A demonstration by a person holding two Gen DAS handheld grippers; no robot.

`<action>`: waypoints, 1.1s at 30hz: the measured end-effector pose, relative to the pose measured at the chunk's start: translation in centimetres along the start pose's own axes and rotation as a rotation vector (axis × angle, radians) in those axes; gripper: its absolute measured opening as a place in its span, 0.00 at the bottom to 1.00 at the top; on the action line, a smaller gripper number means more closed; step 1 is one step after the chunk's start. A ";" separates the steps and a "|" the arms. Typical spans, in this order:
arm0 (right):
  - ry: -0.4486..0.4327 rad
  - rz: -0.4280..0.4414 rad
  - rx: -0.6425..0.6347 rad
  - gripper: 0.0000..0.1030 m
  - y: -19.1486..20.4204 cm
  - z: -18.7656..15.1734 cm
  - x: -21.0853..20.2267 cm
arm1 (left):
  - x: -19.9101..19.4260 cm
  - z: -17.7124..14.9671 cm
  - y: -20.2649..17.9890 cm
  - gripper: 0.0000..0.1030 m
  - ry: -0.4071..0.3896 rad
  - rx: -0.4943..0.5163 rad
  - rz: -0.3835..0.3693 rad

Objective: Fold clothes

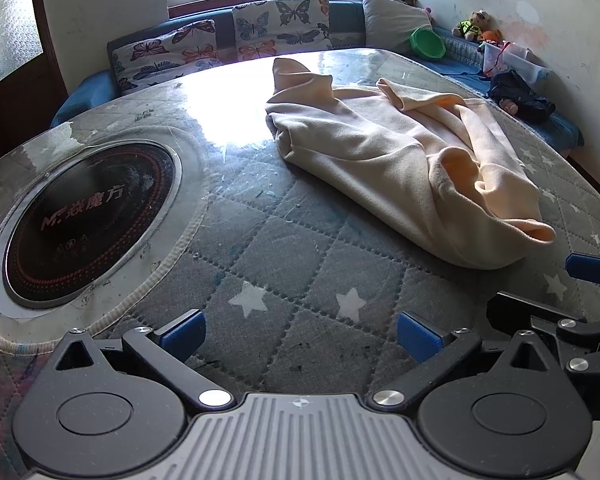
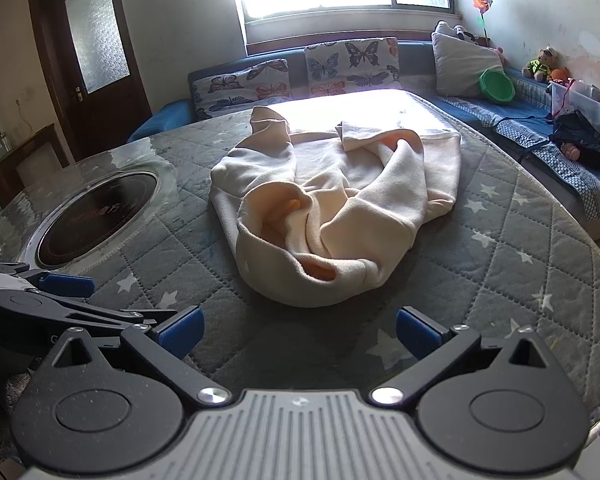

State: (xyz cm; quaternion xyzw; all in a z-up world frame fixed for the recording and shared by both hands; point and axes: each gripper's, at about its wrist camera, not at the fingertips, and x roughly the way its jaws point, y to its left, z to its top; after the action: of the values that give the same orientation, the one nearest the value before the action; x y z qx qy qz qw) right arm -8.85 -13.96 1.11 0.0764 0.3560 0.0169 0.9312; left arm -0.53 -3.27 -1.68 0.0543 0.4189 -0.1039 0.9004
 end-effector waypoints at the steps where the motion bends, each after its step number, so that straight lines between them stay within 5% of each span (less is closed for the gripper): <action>1: 0.000 0.000 0.000 1.00 0.0 0.0 0.0 | 0.0 0.0 0.0 1.00 0.001 0.001 0.001; 33: 0.006 -0.003 0.003 1.00 -0.2 0.1 0.2 | 0.7 0.4 -0.2 1.00 0.015 0.018 0.014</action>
State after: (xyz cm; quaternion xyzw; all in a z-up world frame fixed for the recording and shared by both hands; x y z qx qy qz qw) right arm -8.60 -14.15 1.02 0.0773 0.3587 0.0153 0.9301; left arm 0.13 -3.60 -1.95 0.0661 0.4242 -0.1011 0.8975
